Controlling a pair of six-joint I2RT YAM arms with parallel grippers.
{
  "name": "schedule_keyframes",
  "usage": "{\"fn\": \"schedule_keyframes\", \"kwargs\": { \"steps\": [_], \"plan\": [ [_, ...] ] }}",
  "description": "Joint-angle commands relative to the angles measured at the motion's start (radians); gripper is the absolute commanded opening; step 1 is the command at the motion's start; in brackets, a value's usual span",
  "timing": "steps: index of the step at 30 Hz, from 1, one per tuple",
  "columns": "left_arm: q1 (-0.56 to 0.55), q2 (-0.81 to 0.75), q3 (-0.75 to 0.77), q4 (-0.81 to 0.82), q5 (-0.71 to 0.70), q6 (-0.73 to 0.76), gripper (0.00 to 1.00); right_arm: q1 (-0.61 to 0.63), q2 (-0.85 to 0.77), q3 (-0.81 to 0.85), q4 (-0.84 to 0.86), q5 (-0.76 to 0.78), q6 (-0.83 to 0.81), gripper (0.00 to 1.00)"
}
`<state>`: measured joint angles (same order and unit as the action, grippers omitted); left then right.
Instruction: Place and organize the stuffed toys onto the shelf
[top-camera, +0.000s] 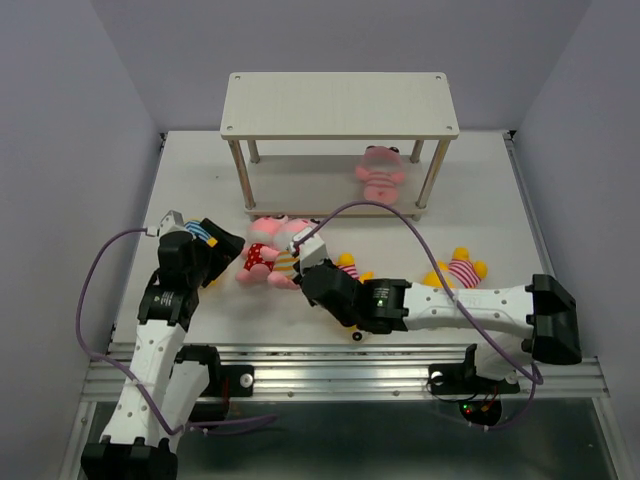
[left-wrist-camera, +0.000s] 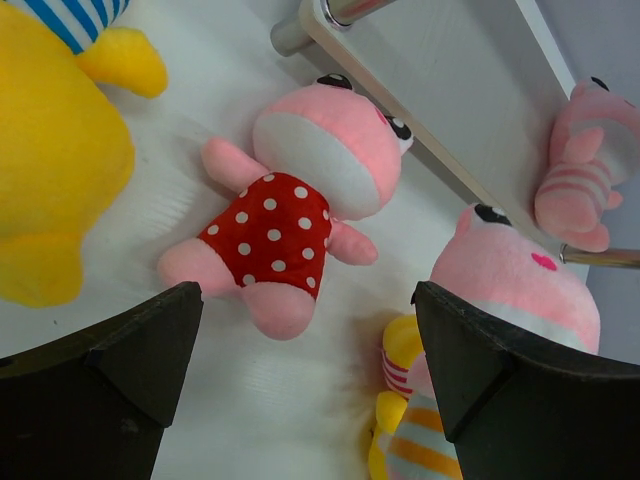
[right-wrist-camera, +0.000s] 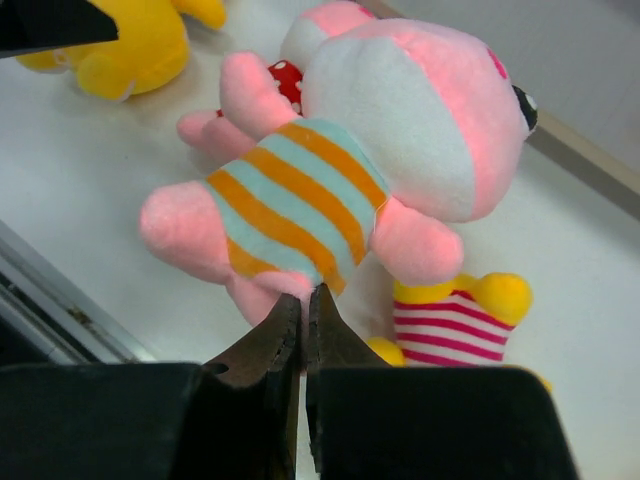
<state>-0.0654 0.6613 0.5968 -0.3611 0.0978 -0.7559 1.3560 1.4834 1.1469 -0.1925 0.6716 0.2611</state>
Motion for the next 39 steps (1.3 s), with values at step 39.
{"fn": "schedule_keyframes", "kwargs": {
  "steps": [39],
  "plan": [
    [-0.004,0.181,0.035,0.1,-0.049,-0.016,0.99,-0.735,0.115,-0.265,0.83,-0.736,-0.433,0.04]
  ]
}}
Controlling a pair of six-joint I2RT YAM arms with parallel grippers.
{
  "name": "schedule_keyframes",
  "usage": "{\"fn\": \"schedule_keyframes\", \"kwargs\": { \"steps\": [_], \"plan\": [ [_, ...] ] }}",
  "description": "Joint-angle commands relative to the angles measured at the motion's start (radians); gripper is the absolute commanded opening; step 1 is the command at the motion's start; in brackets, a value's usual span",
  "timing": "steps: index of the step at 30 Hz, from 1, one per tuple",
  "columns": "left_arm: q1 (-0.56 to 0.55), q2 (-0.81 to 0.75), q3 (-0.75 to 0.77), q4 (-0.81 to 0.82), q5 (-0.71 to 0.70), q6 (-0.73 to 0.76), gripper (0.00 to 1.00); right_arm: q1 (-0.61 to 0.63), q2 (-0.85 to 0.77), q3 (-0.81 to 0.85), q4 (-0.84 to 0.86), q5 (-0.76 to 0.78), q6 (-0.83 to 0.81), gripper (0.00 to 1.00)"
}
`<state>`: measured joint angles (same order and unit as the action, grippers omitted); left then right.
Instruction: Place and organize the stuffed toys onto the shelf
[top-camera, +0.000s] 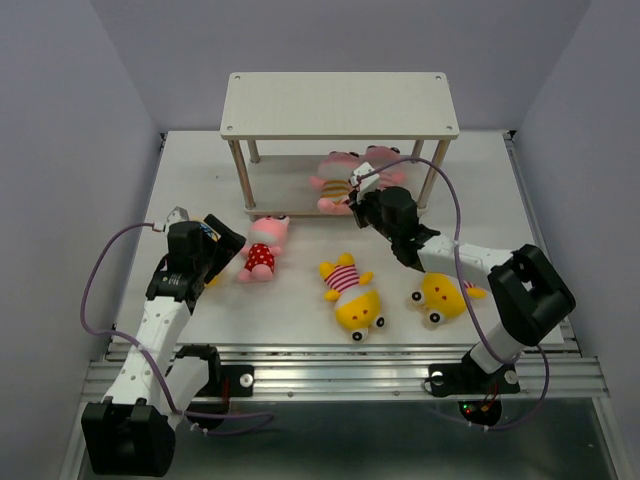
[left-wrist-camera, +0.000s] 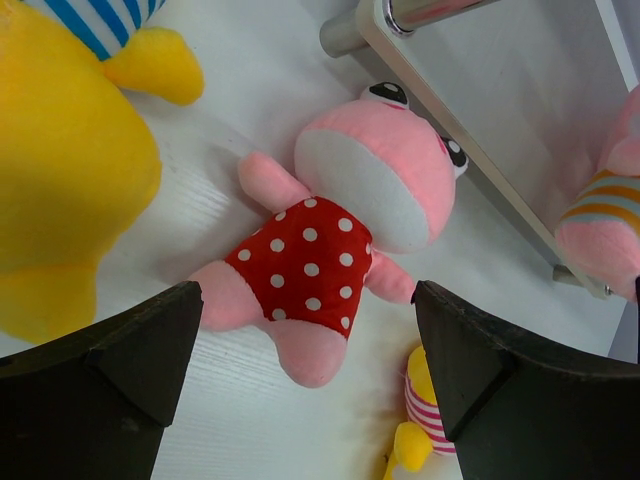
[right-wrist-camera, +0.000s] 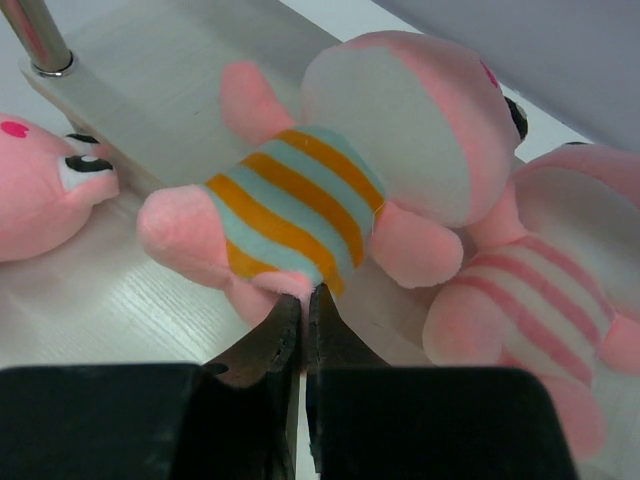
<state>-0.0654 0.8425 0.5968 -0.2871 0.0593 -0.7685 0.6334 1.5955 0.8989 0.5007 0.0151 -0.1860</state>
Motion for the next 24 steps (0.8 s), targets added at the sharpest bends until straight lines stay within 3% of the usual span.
{"fn": "schedule_keyframes", "kwargs": {
  "steps": [1,14,21,24],
  "plan": [
    [-0.004,-0.002,0.035,0.028,-0.01,-0.002,0.99,-0.023,0.004,-0.017,0.14,-0.089,0.02,0.04],
    [-0.004,-0.002,0.037,0.028,-0.009,0.0,0.99,-0.07,0.052,-0.035,0.193,-0.156,0.06,0.09],
    [-0.004,-0.002,0.037,0.028,-0.006,0.0,0.99,-0.08,0.078,-0.038,0.193,-0.145,0.083,0.18],
    [-0.004,-0.002,0.037,0.028,-0.004,0.001,0.99,-0.08,0.09,-0.031,0.193,-0.152,0.097,0.3]
  ]
}}
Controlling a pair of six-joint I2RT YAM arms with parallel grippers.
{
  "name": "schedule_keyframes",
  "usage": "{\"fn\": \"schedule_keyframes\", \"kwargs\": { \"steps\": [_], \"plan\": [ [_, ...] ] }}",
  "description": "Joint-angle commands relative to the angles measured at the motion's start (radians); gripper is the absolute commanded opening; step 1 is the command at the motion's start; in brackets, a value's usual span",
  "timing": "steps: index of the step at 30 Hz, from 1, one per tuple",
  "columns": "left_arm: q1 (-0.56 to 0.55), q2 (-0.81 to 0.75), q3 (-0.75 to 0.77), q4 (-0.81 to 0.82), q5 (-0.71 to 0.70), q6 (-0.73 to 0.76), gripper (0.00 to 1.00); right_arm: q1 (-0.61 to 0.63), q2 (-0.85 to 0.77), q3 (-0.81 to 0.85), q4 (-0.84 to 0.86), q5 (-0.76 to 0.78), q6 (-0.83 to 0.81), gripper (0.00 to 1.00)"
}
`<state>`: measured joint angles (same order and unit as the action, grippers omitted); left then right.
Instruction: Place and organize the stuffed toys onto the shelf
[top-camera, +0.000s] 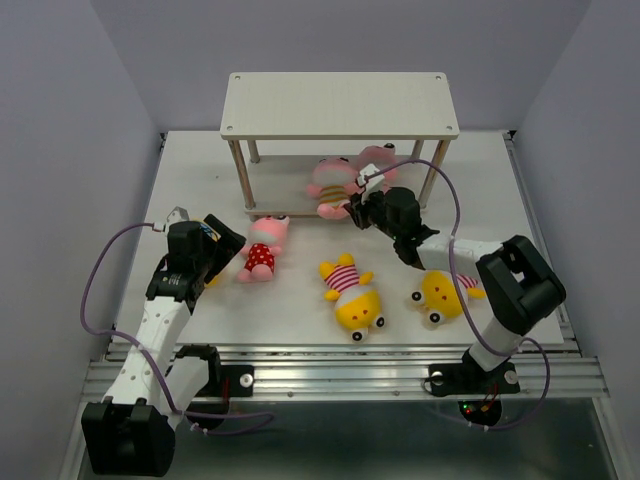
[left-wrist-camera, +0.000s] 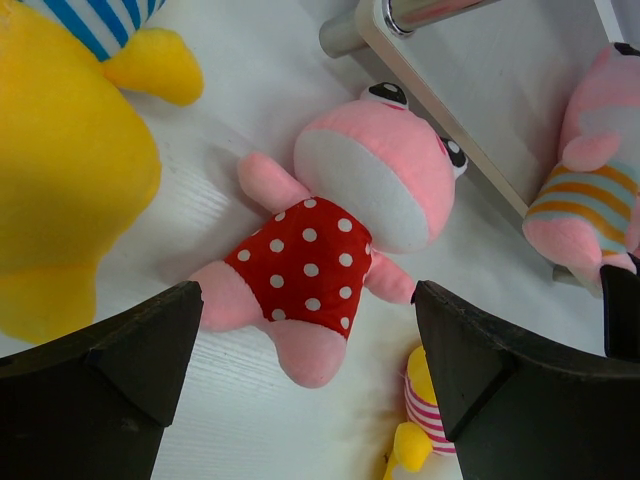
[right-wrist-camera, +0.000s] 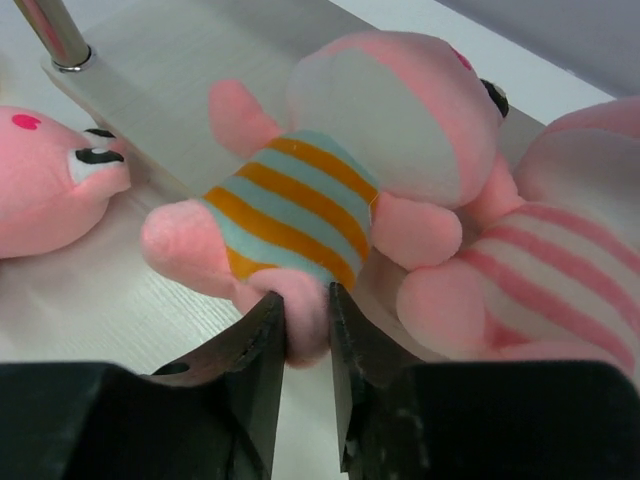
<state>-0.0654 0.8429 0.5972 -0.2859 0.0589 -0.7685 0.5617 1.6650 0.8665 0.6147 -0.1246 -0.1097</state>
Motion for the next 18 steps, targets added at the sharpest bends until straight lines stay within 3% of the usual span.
{"fn": "schedule_keyframes", "kwargs": {
  "steps": [1,4,8,18],
  "plan": [
    [-0.004,-0.004,0.036,0.027,-0.004,0.003,0.99,-0.008,0.022,0.002,0.079,-0.013,0.024,0.32],
    [-0.004,-0.007,0.035,0.025,-0.005,0.003,0.99,-0.008,0.029,0.005,0.079,-0.006,0.03,0.38],
    [-0.002,-0.005,0.035,0.025,-0.008,0.005,0.99,-0.008,0.033,0.008,0.074,-0.001,0.042,0.4],
    [-0.004,-0.007,0.029,0.024,-0.005,0.006,0.99,-0.008,-0.005,0.048,-0.006,0.046,0.053,0.58]
  ]
}}
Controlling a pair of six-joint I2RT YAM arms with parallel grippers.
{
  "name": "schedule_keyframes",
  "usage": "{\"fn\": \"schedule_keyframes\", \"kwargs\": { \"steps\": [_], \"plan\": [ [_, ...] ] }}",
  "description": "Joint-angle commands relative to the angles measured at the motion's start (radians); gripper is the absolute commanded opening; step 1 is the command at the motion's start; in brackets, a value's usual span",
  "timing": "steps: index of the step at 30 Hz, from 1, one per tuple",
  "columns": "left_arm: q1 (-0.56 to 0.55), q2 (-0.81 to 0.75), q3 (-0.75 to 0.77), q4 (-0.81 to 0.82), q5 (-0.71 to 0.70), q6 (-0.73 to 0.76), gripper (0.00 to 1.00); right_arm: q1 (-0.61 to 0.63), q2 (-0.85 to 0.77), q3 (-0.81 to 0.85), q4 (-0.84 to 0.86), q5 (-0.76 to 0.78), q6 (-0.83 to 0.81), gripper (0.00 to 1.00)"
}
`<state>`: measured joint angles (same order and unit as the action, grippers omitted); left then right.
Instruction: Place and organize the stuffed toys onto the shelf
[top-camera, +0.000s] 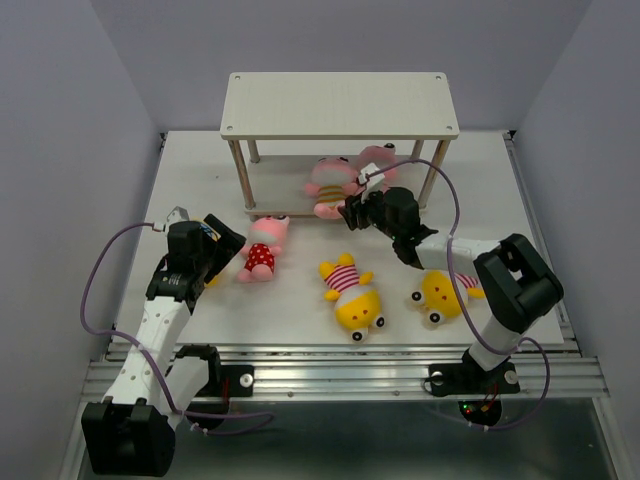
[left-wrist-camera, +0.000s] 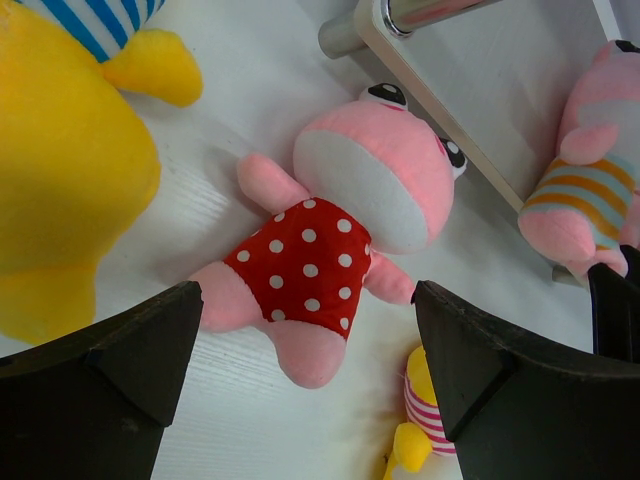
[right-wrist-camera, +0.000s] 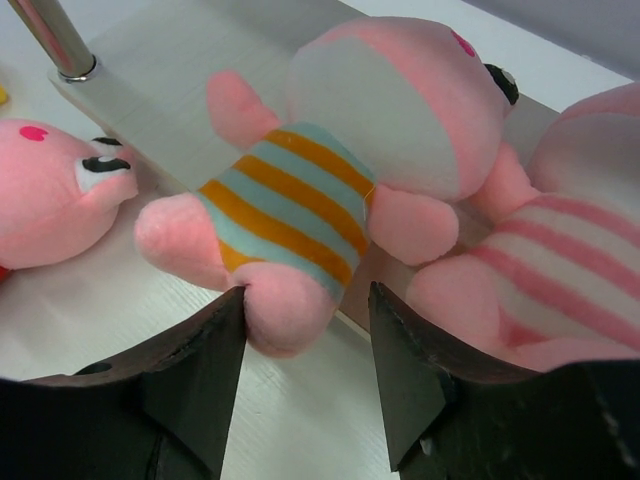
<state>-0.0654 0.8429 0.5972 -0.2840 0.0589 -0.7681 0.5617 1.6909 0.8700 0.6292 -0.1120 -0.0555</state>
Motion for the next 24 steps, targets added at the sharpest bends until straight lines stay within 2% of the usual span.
{"fn": "schedule_keyframes", "kwargs": {
  "steps": [1,4,8,9,24],
  "plan": [
    [-0.004,-0.007,0.027,0.02,-0.005,0.006,0.99,-0.008,-0.037,0.046,-0.026,0.032,-0.001,0.6],
    [-0.004,-0.007,0.026,0.022,-0.004,0.006,0.99,-0.008,-0.066,0.047,-0.045,0.011,0.006,0.68],
    [-0.004,-0.005,0.026,0.022,-0.001,0.006,0.99,-0.008,-0.109,0.05,-0.078,-0.026,0.016,0.88],
    [-0.004,-0.007,0.027,0.022,-0.001,0.007,0.99,-0.008,-0.12,0.047,-0.083,-0.037,0.019,1.0],
    [-0.002,-0.004,0.023,0.026,-0.001,0.015,0.99,0.021,-0.286,-0.037,-0.22,-0.276,0.094,1.0]
  ]
}}
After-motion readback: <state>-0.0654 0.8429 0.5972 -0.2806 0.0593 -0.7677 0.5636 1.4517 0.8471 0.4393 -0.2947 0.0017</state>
